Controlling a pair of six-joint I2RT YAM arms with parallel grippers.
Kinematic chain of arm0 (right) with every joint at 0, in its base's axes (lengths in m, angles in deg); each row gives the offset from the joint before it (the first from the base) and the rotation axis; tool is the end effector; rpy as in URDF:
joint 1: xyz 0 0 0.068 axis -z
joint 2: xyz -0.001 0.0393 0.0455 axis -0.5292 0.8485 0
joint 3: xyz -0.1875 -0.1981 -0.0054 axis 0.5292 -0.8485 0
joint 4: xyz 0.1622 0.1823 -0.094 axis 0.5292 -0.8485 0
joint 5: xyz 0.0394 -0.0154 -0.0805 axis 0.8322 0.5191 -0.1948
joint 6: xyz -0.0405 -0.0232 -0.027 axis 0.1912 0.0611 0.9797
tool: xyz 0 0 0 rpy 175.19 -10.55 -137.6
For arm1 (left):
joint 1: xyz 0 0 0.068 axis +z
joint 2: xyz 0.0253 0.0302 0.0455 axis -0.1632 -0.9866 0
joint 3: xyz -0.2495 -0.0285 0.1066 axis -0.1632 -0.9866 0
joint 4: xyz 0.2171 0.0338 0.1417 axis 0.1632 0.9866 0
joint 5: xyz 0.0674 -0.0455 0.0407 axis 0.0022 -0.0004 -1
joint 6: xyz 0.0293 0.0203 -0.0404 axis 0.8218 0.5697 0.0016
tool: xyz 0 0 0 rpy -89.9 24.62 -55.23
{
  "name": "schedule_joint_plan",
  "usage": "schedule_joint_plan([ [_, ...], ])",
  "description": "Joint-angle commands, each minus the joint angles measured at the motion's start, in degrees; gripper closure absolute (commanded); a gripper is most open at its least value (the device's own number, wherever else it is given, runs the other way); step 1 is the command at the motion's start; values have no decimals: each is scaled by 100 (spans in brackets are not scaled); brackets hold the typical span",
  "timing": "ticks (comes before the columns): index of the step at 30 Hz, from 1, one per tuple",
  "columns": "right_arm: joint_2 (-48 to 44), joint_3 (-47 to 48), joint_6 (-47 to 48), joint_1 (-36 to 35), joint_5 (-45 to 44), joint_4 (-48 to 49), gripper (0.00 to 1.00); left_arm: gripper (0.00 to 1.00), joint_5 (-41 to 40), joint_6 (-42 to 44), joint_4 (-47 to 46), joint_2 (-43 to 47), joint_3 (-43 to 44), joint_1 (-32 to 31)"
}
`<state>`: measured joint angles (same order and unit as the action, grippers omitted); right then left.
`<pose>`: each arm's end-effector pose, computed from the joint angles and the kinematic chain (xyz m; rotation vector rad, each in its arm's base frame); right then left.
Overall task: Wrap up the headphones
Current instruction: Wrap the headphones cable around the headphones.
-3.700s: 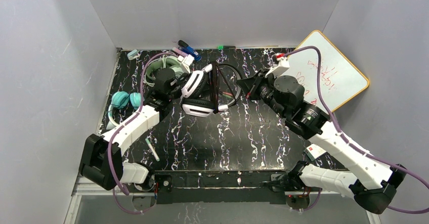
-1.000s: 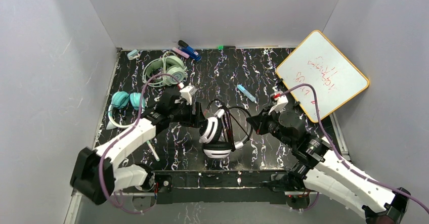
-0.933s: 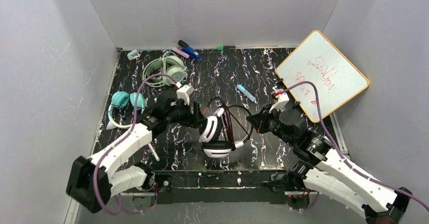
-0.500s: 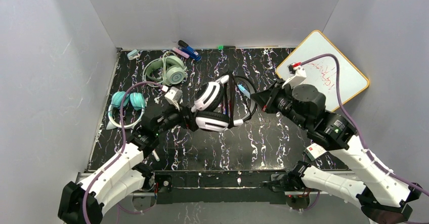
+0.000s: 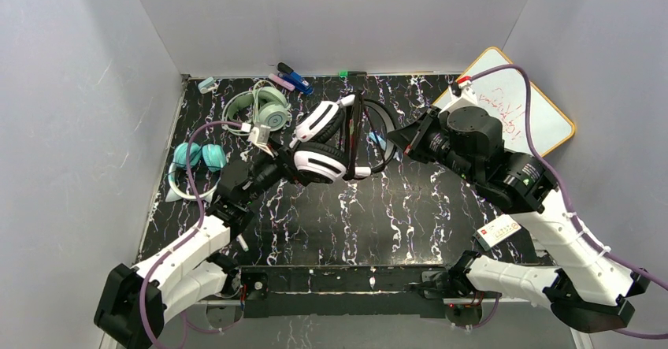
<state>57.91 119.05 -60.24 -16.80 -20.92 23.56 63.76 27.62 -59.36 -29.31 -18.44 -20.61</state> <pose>0.1230 0.1234 0.4632 0.2496 1.9281 0.8931 0.1777 -0.1164 0.2874 0.2118 1.4741 -1.2063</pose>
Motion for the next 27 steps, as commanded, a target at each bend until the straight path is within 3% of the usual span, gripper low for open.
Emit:
schedule_joint_plan([
  [1, 0, 507, -542, -2, 98, 668, 99, 6, -84, -187, -1695, -37, -110, -65],
  [6, 184, 735, -565, 3, 253, 693, 99, 4, 743, 926, -1753, -321, 192, -120],
  [12, 279, 929, -637, 2, 383, 773, 99, 2, 469, 1643, -1761, -582, 409, -120],
  [16, 311, 1044, -669, -2, 466, 768, 99, 4, 395, 1804, -1774, -957, 613, -120],
  [27, 321, 1013, -687, -2, 496, 792, 99, 16, 541, 1248, -2755, -1815, 1074, -117],
])
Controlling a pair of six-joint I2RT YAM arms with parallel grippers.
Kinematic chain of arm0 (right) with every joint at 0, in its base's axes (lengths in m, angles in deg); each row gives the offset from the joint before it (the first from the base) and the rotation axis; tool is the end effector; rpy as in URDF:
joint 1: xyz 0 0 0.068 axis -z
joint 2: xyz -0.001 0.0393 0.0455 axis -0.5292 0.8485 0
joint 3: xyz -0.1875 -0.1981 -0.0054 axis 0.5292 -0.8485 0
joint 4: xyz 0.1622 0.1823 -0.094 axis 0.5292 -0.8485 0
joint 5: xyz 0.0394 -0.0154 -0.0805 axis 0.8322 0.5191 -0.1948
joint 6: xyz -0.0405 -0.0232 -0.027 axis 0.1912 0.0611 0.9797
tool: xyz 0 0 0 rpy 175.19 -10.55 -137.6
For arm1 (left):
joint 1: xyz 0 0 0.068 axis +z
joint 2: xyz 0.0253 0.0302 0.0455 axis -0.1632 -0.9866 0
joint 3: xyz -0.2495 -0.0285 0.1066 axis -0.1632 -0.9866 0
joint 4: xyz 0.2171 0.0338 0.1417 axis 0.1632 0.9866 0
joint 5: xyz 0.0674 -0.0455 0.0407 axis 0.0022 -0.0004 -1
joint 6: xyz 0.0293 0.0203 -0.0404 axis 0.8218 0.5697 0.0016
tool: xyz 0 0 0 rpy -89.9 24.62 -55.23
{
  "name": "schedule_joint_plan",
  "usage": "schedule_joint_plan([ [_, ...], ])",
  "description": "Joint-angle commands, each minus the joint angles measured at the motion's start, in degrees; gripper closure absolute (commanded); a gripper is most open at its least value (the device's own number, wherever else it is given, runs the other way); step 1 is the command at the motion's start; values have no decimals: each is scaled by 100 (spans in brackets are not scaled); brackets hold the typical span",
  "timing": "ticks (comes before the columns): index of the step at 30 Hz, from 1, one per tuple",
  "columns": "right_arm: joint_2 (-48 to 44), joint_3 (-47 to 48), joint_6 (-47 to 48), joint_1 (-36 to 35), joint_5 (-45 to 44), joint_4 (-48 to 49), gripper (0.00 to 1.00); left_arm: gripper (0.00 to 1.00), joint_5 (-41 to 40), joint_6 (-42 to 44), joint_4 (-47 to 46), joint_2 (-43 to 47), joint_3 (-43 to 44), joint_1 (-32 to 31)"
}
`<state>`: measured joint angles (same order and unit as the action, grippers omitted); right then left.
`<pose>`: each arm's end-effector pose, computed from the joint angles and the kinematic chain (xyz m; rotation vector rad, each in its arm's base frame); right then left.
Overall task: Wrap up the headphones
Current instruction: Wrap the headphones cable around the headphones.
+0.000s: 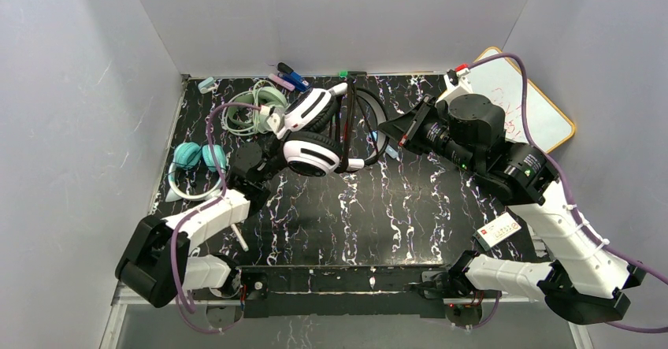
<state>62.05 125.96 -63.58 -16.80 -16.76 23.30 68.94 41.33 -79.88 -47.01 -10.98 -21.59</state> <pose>0.1280 0.1328 0.4867 0.2601 1.9181 1.0219 0.2175 -0.1480 0.3009 0.4775 1.2070 -1.0852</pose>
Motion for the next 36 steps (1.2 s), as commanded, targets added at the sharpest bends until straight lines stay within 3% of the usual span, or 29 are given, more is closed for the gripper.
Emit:
schedule_joint_plan([
  [1, -100, 313, -356, 2, 77, 827, 99, 18, 39, -172, -759, -86, 375, -16],
  [5, -95, 301, -348, 4, 42, 840, 99, 27, 107, -240, -858, -189, 491, -14],
  [10, -122, 290, -361, -2, 38, 839, 99, 47, 41, -253, -917, -256, 551, -13],
  [16, -141, 308, -366, 4, 27, 829, 99, 52, -17, -363, -1058, -406, 628, -13],
  [22, -164, 297, -372, 2, -20, 804, 99, 63, -42, -476, -1179, -553, 767, -13],
  [23, -171, 292, -371, 6, -26, 796, 99, 68, -38, -477, -1178, -574, 792, -13],
  [26, -188, 246, -402, 3, -120, 791, 99, 100, -5, -552, -1177, -645, 859, 2],
  [36, -283, -776, -1212, 5, -1550, 1423, 99, 100, 219, -1694, -1194, -1076, 666, -33],
])
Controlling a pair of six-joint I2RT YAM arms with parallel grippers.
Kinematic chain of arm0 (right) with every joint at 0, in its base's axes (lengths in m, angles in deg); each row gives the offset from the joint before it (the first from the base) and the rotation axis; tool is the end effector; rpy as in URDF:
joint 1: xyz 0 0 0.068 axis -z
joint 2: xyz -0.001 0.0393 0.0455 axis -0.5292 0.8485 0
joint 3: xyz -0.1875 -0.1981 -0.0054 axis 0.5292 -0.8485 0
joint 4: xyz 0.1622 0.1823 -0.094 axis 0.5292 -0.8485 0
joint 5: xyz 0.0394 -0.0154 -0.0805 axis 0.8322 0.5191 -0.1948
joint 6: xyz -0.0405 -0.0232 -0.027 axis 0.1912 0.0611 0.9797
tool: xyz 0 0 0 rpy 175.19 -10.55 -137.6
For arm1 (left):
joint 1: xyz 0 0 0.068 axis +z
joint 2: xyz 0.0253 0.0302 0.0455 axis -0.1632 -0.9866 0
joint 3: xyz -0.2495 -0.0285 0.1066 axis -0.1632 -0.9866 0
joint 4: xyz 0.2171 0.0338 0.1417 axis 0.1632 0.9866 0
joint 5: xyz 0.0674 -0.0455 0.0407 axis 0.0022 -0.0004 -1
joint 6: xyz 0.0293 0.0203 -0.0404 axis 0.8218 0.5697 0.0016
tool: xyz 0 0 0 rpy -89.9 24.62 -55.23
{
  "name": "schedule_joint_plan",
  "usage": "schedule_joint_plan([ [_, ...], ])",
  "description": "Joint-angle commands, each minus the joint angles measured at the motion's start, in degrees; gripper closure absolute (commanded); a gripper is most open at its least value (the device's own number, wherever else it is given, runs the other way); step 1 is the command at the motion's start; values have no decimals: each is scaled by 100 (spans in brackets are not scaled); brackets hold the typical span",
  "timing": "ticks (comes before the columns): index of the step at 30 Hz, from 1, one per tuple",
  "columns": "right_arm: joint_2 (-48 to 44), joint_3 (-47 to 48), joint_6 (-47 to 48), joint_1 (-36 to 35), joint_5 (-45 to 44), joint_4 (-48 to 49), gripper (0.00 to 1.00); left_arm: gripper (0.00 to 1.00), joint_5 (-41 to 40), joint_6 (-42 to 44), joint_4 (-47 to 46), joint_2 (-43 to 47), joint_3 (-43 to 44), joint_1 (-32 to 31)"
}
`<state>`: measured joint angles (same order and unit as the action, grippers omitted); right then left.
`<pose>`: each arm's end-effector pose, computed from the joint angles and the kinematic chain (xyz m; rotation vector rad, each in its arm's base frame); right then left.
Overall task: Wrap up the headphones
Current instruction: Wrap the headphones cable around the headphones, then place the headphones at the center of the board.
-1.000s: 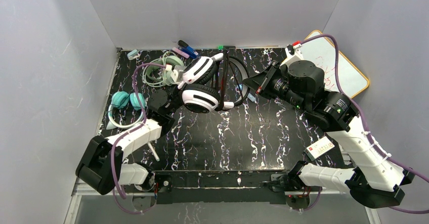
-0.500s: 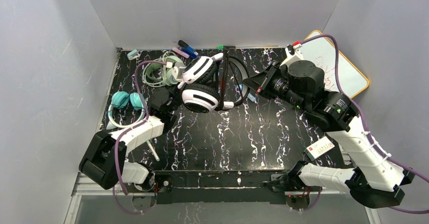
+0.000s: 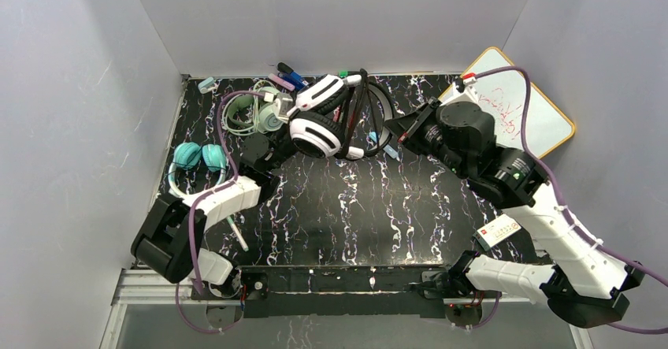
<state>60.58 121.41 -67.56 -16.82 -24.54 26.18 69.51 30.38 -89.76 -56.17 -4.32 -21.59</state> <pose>0.1323 0.1309 0.4730 0.4213 1.8636 0.9569 0.2431 -0.1637 0.3138 0.3930 1.1339 -1.2538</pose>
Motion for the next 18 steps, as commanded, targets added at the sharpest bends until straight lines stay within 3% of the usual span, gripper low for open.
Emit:
schedule_joint_plan([
  [1, -152, -441, -965, 5, -923, 1221, 99, 100, 173, -775, -207, -188, -46, -51],
  [8, -225, -1192, -1730, 18, -2123, 1512, 99, 100, -240, -1187, -207, -114, -560, -276],
  [18, -239, -1988, -2725, 306, -2463, 1558, 99, 100, -602, -1601, -207, -190, -828, -557],
])
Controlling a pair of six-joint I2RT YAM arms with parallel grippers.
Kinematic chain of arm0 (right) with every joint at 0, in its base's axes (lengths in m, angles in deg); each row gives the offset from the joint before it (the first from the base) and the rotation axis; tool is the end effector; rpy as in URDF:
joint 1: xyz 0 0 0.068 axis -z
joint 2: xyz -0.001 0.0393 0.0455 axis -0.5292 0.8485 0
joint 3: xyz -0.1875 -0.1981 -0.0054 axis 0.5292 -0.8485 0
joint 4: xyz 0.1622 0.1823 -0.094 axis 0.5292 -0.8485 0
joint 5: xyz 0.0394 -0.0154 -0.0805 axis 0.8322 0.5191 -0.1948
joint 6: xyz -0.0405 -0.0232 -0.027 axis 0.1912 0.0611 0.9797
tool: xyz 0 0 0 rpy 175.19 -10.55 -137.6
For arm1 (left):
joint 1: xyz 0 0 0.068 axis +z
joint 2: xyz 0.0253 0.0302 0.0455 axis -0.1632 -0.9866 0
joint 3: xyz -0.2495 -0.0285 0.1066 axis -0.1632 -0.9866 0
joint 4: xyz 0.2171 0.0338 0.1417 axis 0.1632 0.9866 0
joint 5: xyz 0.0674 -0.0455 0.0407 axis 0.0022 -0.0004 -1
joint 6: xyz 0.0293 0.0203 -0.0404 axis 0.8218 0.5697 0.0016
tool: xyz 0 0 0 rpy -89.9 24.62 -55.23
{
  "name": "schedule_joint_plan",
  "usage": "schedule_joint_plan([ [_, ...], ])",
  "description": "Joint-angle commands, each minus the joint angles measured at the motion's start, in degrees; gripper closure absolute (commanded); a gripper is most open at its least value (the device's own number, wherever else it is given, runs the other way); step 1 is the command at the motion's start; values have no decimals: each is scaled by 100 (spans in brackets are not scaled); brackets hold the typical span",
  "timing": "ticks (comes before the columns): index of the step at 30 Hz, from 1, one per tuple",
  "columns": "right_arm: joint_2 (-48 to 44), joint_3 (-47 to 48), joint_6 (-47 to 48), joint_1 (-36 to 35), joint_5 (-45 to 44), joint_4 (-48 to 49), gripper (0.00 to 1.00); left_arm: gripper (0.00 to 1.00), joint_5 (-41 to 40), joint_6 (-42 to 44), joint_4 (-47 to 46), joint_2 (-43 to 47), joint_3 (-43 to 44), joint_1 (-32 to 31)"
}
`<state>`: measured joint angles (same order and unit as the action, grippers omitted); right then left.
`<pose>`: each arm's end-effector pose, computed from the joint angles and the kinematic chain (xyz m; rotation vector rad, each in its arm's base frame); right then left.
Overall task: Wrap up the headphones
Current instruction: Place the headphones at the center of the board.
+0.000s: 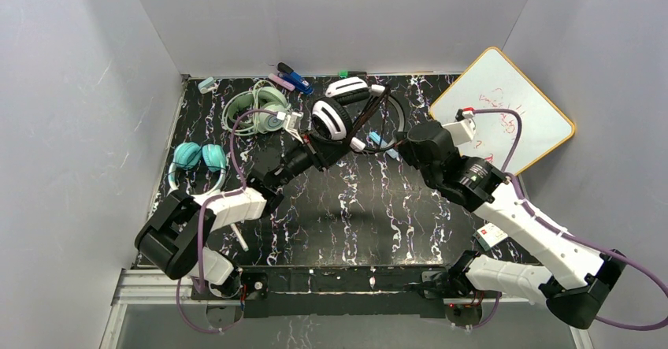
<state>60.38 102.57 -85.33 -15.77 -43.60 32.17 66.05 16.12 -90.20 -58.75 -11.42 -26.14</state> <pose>0.1595 0.1408 0.3822 0.8864 1.7762 0.6994 0.2286 -0.1796 0.2640 0.2111 1.3813 -1.4921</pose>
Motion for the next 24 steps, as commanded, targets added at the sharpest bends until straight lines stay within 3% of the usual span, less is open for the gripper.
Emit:
schedule_joint_plan([
  [1, -232, -143, -984, 247, -583, 969, 99, 100, -286, -207, -159, 53, -156, -134],
  [24, 522, -1292, -1727, 877, -958, 731, 99, 100, -1188, -701, -163, -551, -751, -839],
])
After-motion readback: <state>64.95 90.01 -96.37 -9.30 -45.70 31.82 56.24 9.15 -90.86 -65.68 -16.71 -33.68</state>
